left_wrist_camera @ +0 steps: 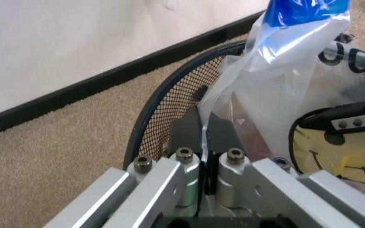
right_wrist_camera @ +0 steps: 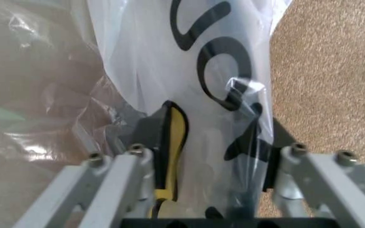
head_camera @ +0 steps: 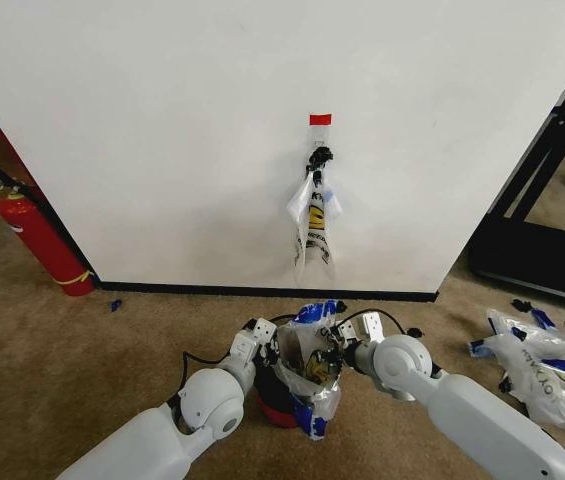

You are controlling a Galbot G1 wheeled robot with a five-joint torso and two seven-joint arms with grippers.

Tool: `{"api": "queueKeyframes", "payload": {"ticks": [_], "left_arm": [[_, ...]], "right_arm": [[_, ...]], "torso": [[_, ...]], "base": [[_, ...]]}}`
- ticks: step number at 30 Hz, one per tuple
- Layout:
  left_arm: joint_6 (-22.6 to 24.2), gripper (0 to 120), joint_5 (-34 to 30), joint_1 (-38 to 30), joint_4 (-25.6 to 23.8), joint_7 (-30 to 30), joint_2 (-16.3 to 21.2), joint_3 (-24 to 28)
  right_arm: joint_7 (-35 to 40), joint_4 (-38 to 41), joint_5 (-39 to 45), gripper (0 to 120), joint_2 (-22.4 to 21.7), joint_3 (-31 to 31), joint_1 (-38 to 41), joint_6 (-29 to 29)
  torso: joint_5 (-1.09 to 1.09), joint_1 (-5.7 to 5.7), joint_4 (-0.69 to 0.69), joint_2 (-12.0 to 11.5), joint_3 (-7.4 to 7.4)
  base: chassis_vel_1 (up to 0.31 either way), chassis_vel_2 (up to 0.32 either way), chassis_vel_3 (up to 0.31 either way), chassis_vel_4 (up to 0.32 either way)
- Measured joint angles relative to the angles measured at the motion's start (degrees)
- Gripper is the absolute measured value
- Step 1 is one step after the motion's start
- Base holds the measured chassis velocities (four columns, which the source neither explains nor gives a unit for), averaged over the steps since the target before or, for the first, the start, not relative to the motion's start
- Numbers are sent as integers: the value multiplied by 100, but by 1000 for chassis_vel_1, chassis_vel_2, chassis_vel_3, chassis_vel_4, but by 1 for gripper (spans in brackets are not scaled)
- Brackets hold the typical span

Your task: Pick up the garbage bag from the wall and place it over the trash bin.

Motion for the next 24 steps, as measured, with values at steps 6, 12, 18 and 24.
{"api": "queueKeyframes", "payload": {"ticks": [6,12,18,24], "left_arm": [[0,0,20,14,-32,13,-11,6],[-3,1,62,77,-89,18,-16,-11],[-12,26,407,515,-998,142,209,-114],[42,46,723,1088,-1769,371,395,-384]], "right_arm": [[16,61,-8,12,-22,82,-139,1],[54,228,-73,0,-63,203,-364,190],[394,974,-44,0,-195,555,-766,934],[616,1191,7,0,-147,889,-959,1413]], "torso": [[0,0,0,0,0],[2,0,0,0,0],[2,0,0,0,1],[1,0,1,0,0]], "base": [[0,0,0,0],[0,0,0,0],[0,0,0,0],[0,0,0,0]]}}
